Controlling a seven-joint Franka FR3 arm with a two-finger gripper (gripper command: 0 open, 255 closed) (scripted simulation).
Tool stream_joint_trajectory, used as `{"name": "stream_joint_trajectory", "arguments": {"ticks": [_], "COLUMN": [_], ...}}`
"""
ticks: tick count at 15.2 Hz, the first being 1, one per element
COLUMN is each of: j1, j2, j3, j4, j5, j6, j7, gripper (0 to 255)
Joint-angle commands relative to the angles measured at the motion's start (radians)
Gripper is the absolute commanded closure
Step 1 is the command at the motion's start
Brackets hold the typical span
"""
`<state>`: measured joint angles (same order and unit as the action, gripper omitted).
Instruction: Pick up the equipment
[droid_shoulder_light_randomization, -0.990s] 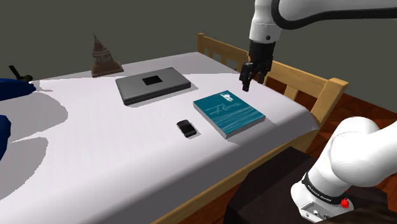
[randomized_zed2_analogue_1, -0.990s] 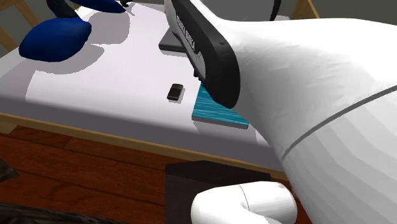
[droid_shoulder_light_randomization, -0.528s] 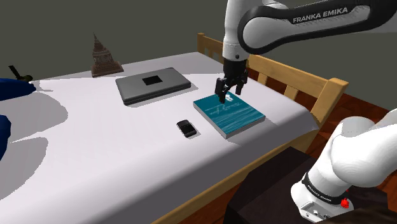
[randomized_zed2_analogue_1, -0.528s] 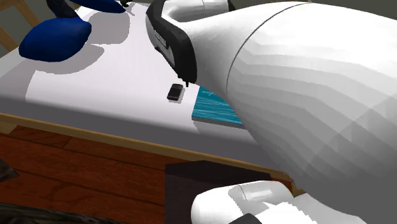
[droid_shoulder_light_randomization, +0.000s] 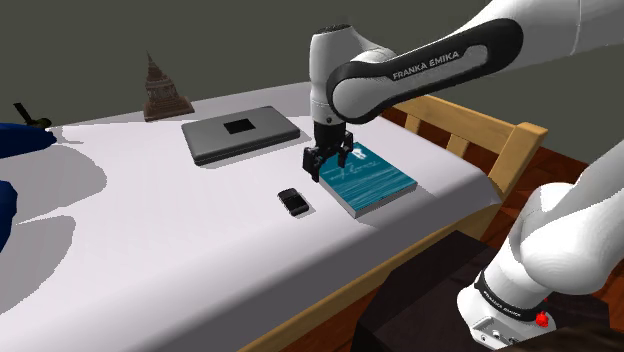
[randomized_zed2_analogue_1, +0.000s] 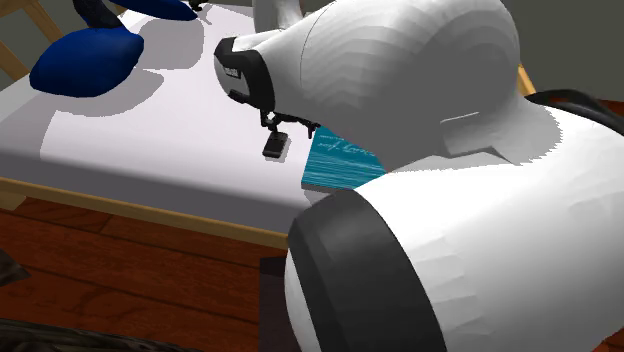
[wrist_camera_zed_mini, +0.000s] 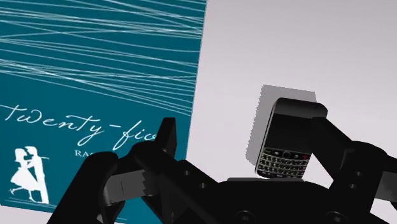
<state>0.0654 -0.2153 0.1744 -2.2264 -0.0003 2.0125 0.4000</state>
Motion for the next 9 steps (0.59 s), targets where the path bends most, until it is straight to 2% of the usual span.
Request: {"name": "stream_joint_trajectory", "arguments": {"ticks": [1, 9], "j1": [0.004, 0.039], "j2": [0.073, 0.354], "j3": [0.018, 0.057], "j4": [0.035, 0.211], "j5": [-0.017, -0.113], "j6": [0.038, 0.131], "j7": [0.032, 0.161], "gripper": [0, 0]}}
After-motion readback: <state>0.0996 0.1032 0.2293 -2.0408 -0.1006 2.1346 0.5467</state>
